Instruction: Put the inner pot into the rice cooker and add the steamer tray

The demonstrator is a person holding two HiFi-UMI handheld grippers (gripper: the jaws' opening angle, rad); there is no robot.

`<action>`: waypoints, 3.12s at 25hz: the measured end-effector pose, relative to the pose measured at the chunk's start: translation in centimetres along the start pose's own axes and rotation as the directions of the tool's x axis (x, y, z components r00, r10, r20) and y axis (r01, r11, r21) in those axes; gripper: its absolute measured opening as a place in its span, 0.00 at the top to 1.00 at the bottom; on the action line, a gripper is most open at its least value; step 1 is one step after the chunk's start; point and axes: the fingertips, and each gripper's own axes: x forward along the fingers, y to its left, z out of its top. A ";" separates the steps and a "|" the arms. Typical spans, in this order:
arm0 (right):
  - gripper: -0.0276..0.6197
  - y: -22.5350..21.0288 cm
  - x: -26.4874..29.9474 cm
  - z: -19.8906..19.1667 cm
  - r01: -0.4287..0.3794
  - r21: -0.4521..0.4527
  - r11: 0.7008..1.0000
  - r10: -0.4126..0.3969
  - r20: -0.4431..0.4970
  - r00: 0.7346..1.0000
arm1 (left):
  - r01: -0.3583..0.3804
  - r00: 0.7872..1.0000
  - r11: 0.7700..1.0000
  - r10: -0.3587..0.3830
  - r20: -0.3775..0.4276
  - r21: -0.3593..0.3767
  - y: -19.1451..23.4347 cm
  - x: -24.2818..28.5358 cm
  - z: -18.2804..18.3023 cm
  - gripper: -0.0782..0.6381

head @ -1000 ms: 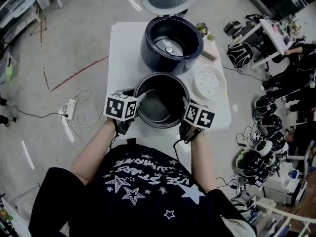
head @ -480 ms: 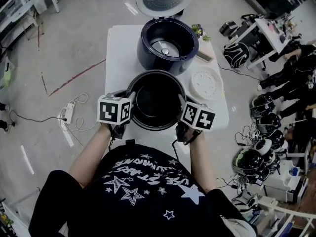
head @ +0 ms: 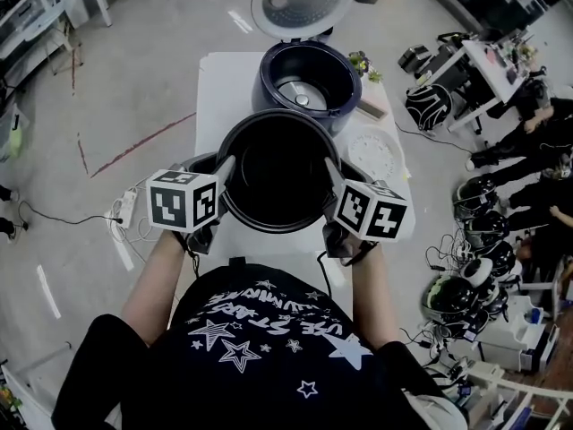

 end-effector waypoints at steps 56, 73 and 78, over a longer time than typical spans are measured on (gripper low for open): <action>0.83 -9.1 11.5 22.4 -0.153 -0.141 0.978 0.164 0.074 0.984 | -0.073 0.990 0.997 0.074 0.119 -0.019 -0.2 14.4 21.7 0.82; 0.82 -11.2 16.4 20.4 -0.179 -0.154 0.972 0.181 0.002 0.983 | -0.142 0.989 0.989 0.143 0.036 -0.044 1.6 18.0 19.0 0.82; 0.83 -11.5 17.5 20.1 -0.167 -0.205 0.964 0.171 0.000 0.985 | -0.161 0.987 0.987 0.161 0.027 -0.025 1.9 18.7 18.8 0.82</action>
